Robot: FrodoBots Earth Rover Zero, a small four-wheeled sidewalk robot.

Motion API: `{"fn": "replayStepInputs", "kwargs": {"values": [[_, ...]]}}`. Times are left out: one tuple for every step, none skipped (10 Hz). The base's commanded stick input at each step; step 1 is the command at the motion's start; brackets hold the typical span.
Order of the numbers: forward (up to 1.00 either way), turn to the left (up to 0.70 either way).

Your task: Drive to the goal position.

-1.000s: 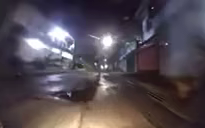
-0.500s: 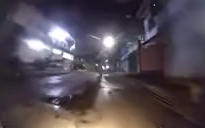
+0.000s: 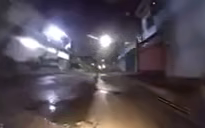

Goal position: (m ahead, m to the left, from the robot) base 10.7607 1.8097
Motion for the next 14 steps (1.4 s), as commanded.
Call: {"fn": "replayStepInputs", "kwargs": {"values": [[0.70,0.00],[0.70,0.00],[0.70,0.00],[0.70,-0.04],[0.70,-0.20],[0.70,-0.35],[0.70,-0.35],[0.70,-0.22],[0.70,0.00],[0.70,0.00],[0.70,0.00],[0.70,0.00],[0.70,0.00],[0.70,0.00]]}}
